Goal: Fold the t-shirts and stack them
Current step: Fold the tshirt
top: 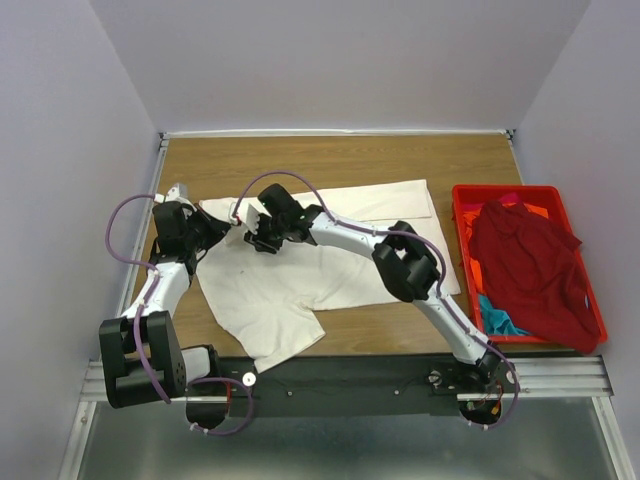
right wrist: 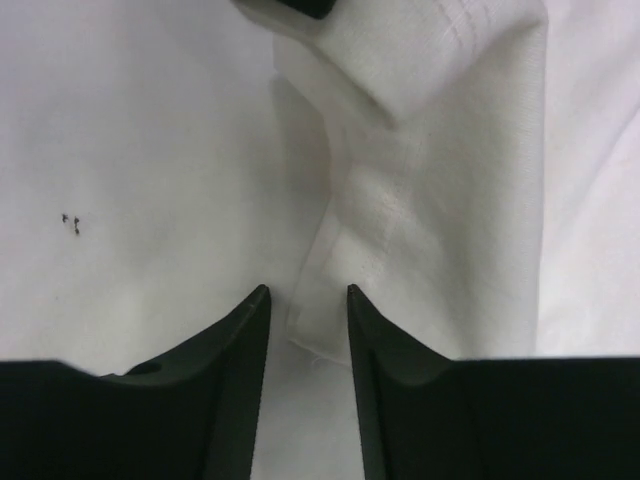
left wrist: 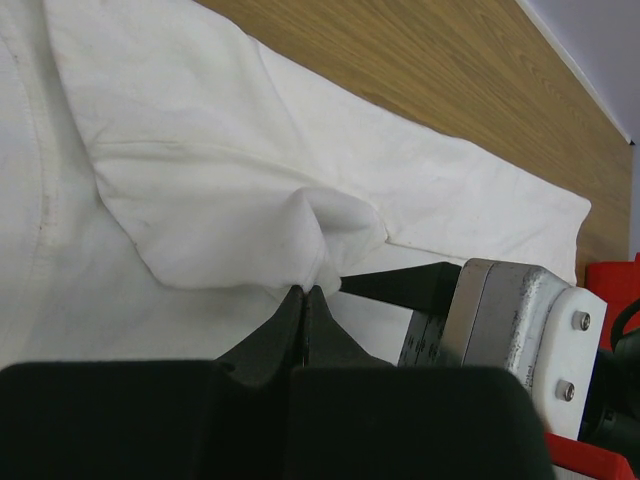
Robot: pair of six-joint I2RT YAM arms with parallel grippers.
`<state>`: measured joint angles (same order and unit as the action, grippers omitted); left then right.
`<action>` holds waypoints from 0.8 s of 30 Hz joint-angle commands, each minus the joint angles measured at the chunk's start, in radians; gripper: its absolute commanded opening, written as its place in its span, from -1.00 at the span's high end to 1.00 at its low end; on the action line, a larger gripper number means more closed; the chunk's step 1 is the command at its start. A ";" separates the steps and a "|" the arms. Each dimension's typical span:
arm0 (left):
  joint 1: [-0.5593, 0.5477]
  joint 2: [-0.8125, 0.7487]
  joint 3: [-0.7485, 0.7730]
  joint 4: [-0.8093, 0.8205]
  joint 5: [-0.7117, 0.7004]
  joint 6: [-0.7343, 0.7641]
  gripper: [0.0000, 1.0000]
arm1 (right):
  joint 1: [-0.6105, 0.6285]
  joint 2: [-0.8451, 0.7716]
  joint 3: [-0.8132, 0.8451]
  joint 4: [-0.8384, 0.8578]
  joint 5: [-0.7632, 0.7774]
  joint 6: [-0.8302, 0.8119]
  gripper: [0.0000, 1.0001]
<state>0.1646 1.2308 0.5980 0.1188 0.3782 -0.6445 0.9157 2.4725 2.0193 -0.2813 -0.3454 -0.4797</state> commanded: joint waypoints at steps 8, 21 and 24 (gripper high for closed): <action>0.007 -0.001 -0.004 0.021 0.018 0.009 1.00 | 0.005 0.016 0.012 0.001 0.074 0.010 0.40; 0.009 -0.010 -0.004 0.010 0.013 0.011 1.00 | 0.005 -0.056 -0.024 -0.001 0.062 0.004 0.99; 0.009 -0.017 -0.004 0.005 0.016 0.009 1.00 | 0.003 -0.107 -0.059 -0.001 0.049 -0.003 0.99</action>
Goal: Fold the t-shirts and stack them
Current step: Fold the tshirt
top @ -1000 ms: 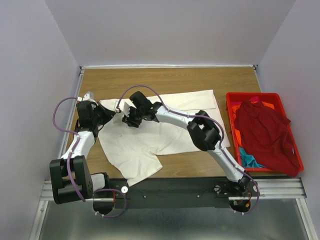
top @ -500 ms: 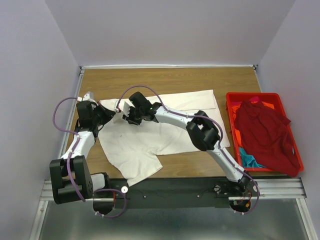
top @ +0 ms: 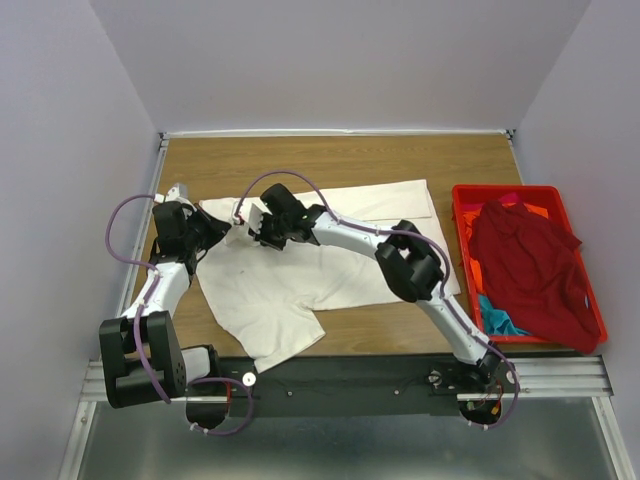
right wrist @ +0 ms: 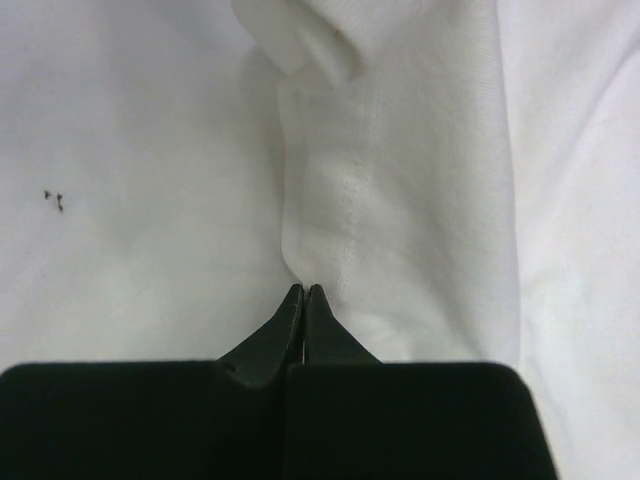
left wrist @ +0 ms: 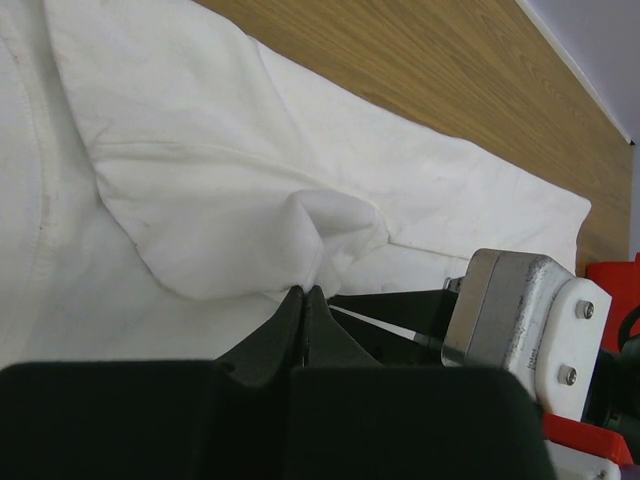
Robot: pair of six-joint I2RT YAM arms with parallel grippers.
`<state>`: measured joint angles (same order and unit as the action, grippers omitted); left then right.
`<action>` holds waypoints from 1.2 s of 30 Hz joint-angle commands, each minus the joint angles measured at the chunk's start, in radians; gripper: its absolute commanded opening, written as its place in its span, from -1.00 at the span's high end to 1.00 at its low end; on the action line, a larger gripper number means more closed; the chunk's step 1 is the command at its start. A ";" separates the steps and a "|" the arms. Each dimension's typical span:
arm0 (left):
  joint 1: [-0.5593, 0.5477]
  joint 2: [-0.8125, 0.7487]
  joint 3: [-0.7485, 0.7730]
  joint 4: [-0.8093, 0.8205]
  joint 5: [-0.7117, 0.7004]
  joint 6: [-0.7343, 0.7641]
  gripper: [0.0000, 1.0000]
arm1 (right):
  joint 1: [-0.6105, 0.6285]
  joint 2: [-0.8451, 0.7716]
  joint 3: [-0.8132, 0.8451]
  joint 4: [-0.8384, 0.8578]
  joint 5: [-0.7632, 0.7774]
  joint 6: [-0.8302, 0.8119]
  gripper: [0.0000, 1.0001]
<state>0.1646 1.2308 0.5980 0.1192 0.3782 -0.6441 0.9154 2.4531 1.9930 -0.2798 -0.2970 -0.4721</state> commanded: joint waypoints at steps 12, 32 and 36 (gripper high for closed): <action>0.007 -0.047 -0.038 -0.018 0.074 0.014 1.00 | -0.013 -0.259 -0.261 -0.002 -0.036 -0.068 0.99; -0.046 -0.122 -0.164 -0.118 0.156 -0.034 1.00 | -0.073 -0.298 -0.350 -0.002 -0.057 -0.085 0.99; -0.080 -0.125 -0.173 -0.118 0.149 -0.071 0.99 | -0.082 -0.296 -0.349 -0.002 -0.062 -0.083 0.99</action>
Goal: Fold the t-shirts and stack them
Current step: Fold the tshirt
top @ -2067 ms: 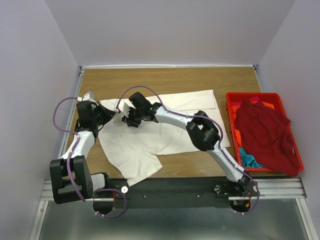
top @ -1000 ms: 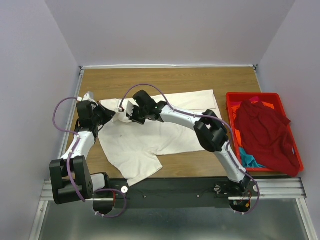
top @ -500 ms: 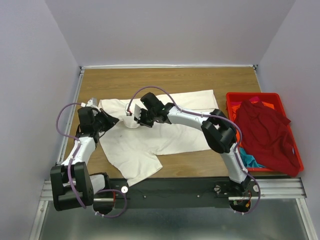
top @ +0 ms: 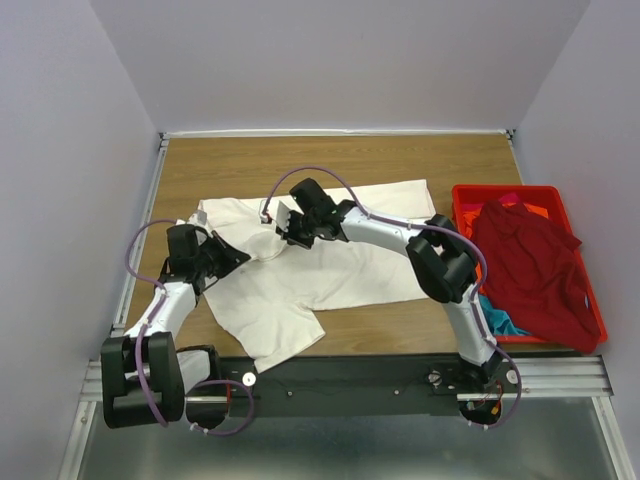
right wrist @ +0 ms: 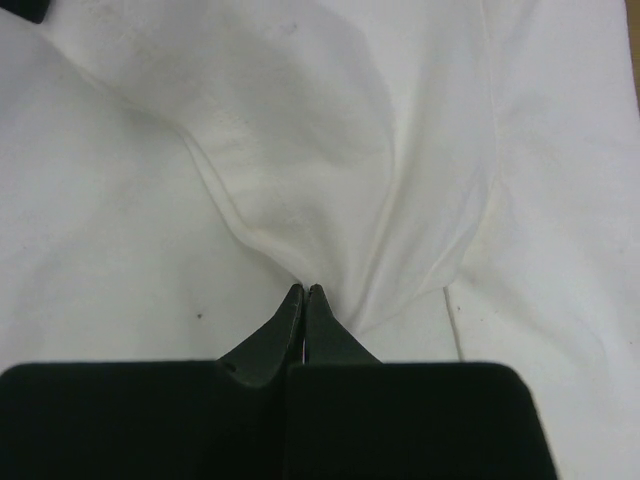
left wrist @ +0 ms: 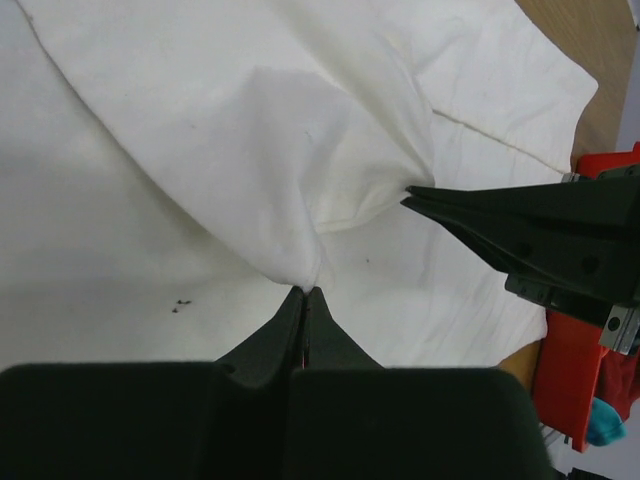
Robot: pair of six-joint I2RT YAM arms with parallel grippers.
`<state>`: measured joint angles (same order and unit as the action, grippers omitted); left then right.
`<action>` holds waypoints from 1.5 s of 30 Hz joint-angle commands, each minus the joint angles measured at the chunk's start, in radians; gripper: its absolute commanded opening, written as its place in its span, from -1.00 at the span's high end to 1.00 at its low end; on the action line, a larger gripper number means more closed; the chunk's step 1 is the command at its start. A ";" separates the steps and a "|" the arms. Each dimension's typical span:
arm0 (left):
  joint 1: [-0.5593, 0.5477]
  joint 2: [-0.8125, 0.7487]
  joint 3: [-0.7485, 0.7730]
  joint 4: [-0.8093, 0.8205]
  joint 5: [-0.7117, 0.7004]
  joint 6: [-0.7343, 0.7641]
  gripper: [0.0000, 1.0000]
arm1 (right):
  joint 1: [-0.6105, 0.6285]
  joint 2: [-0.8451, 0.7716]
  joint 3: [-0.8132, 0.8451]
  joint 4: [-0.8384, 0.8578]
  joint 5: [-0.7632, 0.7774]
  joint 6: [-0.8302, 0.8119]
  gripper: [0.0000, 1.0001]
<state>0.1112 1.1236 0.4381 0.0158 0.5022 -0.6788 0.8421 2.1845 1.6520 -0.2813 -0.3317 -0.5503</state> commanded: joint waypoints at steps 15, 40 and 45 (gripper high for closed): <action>-0.110 -0.004 -0.021 -0.051 -0.047 -0.077 0.97 | -0.026 -0.032 -0.018 -0.001 -0.049 -0.005 0.99; -0.140 -0.039 0.021 -0.128 -0.077 -0.074 0.79 | -0.066 -0.072 -0.038 -0.009 -0.087 -0.005 0.83; -0.140 -0.019 0.019 -0.148 -0.056 -0.036 0.78 | -0.097 -0.092 -0.063 -0.012 -0.119 -0.022 0.76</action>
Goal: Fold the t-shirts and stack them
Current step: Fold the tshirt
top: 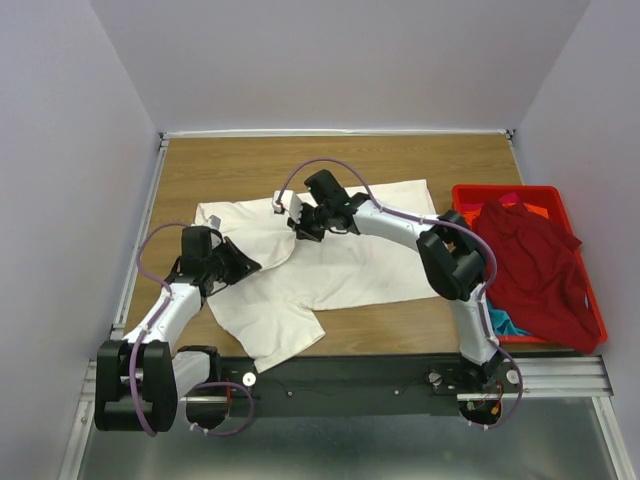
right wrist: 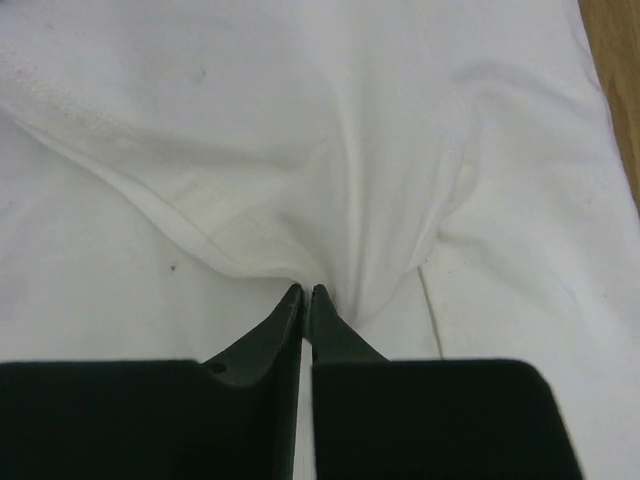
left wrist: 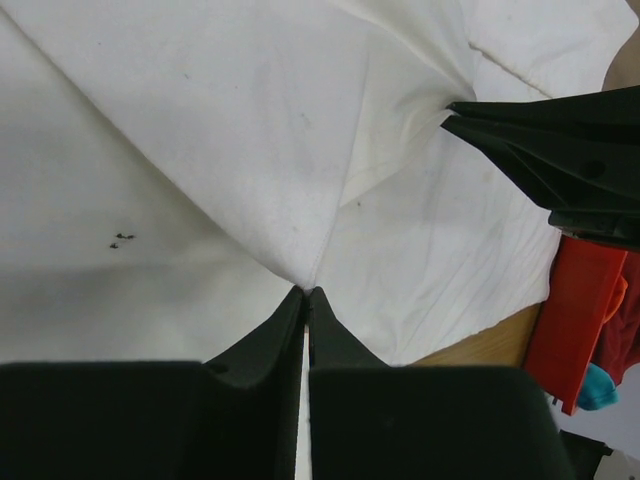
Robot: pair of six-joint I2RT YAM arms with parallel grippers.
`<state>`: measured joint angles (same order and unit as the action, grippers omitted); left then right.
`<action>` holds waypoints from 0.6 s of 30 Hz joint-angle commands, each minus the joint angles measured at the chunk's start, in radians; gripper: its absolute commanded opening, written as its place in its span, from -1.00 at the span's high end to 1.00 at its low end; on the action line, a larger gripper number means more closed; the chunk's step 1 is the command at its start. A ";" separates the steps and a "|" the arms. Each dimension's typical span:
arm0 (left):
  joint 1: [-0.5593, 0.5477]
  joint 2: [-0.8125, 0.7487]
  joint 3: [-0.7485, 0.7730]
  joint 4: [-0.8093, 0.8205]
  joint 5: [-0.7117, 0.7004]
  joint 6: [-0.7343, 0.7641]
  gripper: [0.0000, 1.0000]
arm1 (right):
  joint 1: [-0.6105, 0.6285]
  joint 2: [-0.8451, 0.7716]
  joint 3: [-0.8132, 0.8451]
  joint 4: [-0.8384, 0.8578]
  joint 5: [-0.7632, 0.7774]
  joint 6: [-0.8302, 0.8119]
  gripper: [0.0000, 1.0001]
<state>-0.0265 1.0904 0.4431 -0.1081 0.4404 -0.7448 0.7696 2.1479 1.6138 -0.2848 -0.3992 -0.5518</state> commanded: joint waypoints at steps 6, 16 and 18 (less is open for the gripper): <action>-0.003 0.029 0.034 -0.054 0.052 0.080 0.54 | -0.030 -0.086 -0.066 -0.008 -0.055 -0.053 0.15; 0.049 -0.141 0.152 -0.010 -0.184 0.187 -0.21 | -0.176 -0.177 -0.101 -0.020 -0.118 0.064 -0.09; 0.089 -0.136 0.149 0.057 -0.178 0.182 -0.28 | -0.219 -0.187 -0.104 -0.024 -0.153 0.096 -0.15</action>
<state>-0.0051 0.9760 0.5762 -0.1711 0.3573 -0.5884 0.6399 2.0197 1.5219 -0.2913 -0.4728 -0.5468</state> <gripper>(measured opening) 0.594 0.562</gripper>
